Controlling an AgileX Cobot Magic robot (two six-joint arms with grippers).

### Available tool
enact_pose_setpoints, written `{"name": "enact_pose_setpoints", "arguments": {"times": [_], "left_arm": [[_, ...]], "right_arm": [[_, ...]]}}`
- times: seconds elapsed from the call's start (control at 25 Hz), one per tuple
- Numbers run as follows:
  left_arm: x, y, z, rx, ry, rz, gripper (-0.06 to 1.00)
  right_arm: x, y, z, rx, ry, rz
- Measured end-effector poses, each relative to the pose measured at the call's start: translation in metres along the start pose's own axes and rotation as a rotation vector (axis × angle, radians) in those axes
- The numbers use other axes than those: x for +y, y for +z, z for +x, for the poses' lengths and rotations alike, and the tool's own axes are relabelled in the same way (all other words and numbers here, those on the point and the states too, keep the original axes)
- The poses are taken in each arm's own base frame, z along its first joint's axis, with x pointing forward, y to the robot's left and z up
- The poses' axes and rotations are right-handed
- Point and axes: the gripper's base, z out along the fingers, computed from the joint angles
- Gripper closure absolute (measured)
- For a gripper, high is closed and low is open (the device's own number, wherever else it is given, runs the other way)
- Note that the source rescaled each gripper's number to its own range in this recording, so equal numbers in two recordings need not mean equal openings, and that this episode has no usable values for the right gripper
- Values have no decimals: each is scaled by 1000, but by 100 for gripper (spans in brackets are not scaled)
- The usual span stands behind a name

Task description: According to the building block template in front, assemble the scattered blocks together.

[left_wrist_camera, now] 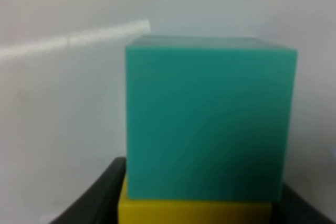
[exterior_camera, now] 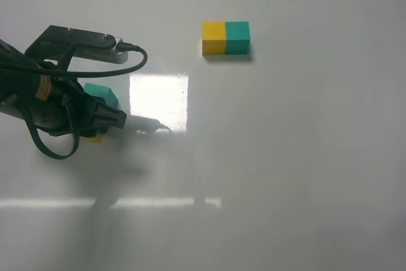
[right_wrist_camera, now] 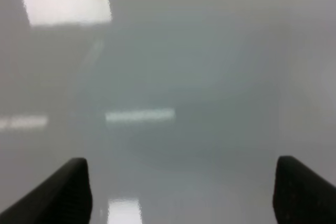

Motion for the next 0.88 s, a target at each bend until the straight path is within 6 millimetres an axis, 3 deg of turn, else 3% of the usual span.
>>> {"name": "enact_pose_setpoints", "arguments": {"times": [0.08,0.2,0.32,0.52,0.88], "left_arm": [[0,0,0,-3,0,4,84],[-2,1,-1,-5,-7,16,41],[-2,0,-1,-8,-13,27,18],[-4,-4,-8,-44,-24,52,13],[-4,2,-14,-50,-34,53,18]], "right_arm": [[0,0,0,0,0,0],[0,0,0,0,0,0],[0,0,0,0,0,0],[0,0,0,0,0,0],[0,0,0,0,0,0]]}}
